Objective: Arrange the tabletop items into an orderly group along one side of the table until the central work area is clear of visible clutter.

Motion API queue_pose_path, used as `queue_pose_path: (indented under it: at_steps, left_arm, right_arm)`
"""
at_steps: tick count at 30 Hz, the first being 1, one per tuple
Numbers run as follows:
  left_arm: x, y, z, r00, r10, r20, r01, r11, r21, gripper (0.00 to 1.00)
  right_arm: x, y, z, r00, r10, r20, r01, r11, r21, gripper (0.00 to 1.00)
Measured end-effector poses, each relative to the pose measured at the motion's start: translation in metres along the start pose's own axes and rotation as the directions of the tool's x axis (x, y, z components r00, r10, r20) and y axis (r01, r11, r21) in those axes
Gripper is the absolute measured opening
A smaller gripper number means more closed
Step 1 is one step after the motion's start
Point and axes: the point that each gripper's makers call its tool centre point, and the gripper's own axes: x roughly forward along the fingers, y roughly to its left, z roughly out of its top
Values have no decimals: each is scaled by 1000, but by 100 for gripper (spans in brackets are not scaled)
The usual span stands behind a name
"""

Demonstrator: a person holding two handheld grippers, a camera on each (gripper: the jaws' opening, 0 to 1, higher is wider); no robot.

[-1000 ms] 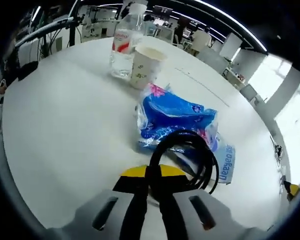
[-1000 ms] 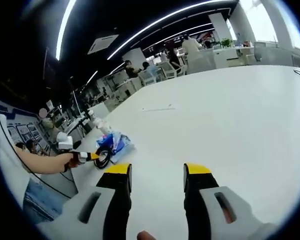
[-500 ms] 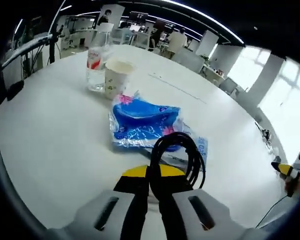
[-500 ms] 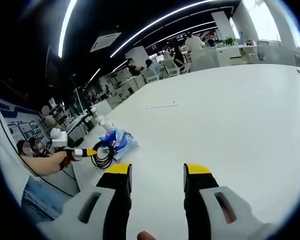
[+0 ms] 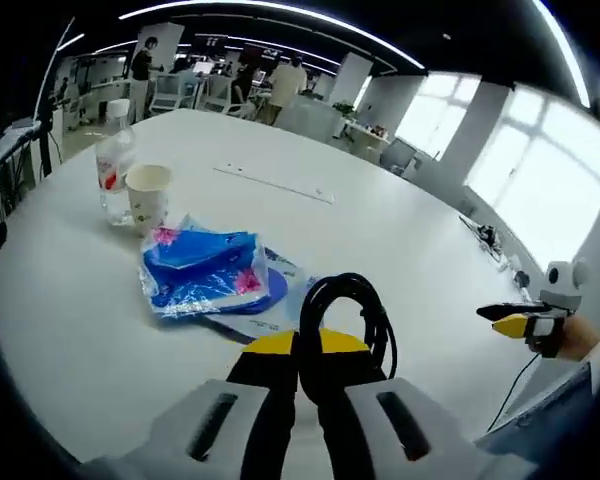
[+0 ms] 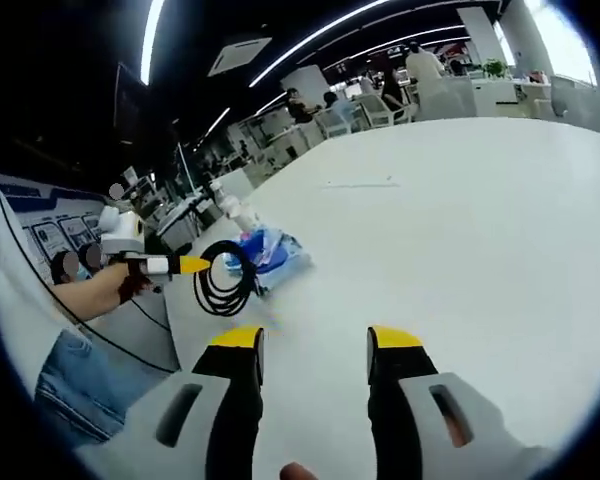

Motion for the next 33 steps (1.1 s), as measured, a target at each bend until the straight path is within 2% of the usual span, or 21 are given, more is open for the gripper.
queue_pose_path:
  at_steps: [6, 8, 11, 13, 14, 18, 24, 26, 27, 29, 30, 31, 33]
  left_arm:
    - [8, -33, 8, 997, -79, -12, 79, 995, 68, 2]
    - [9, -43, 11, 994, -105, -14, 105, 990, 89, 2]
    - [10, -54, 15, 990, -141, -8, 141, 985, 99, 2]
    - [10, -61, 17, 987, -160, -5, 160, 982, 102, 2]
    - [10, -64, 18, 986, -169, -2, 168, 980, 109, 2]
    - [11, -72, 13, 979, -204, -22, 205, 971, 119, 3]
    - [13, -87, 7, 967, -252, -34, 254, 958, 134, 3]
    - [14, -92, 8, 963, -267, -30, 269, 955, 129, 3]
    - [14, -93, 8, 964, -266, -26, 267, 955, 132, 3]
    - [14, -92, 11, 965, -263, -9, 262, 956, 135, 3]
    - [14, -95, 11, 961, -278, -8, 276, 953, 120, 3]
    - [15, -94, 12, 962, -275, -5, 273, 954, 127, 3]
    - [16, -98, 14, 961, -276, 7, 272, 951, 145, 3]
  right_arm:
    - [19, 17, 11, 998, 66, -16, -66, 998, -17, 41]
    - [25, 21, 13, 995, 93, -24, -93, 996, 5, 42]
    - [31, 21, 14, 995, 96, -27, -95, 995, 30, 42]
    - [33, 22, 15, 994, 104, -21, -103, 993, 61, 45]
    - [34, 26, 19, 993, 116, -1, -115, 988, 105, 46]
    - [35, 35, 21, 988, 154, 17, -155, 976, 150, 45]
    - [44, 37, 21, 989, 149, 6, -148, 978, 149, 36]
    - [45, 37, 20, 991, 136, 3, -135, 981, 141, 28]
    - [45, 28, 18, 996, 87, 0, -86, 986, 141, 25]
    - [43, 18, 15, 999, 51, -10, -49, 987, 151, 13]
    - [42, 24, 18, 996, 91, 5, -90, 972, 217, 13]
    - [40, 24, 16, 994, 106, -4, -101, 953, 287, 12]
    - [40, 22, 15, 995, 104, -7, -98, 954, 283, 11]
